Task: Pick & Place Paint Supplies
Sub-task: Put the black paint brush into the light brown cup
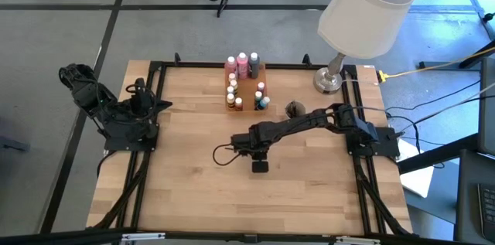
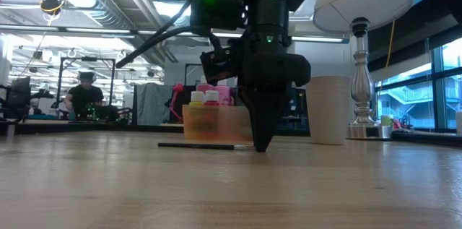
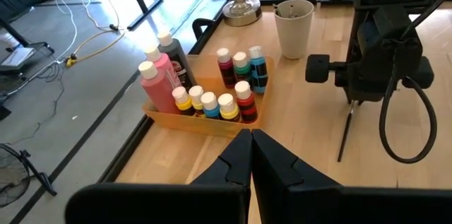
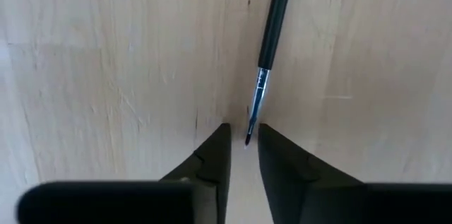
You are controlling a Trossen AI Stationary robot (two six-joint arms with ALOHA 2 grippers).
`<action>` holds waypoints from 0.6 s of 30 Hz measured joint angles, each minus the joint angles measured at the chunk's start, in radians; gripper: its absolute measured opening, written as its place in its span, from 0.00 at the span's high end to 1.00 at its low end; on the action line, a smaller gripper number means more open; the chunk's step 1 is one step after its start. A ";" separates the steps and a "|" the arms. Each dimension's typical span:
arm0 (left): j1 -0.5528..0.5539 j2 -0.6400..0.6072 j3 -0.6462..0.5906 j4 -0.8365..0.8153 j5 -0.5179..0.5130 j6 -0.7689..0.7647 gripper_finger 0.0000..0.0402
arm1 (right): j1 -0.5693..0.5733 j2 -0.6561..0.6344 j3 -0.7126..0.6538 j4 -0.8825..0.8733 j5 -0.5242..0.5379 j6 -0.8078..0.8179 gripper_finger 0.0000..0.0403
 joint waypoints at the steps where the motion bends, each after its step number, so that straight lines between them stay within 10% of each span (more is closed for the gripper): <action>1: 0.000 0.000 0.000 0.000 0.000 0.000 1.00 | -0.002 0.003 0.000 0.001 -0.001 0.000 0.83; 18: 0.000 0.000 0.000 0.000 -0.011 0.000 1.00 | -0.029 0.003 -0.011 0.014 -0.073 0.017 0.99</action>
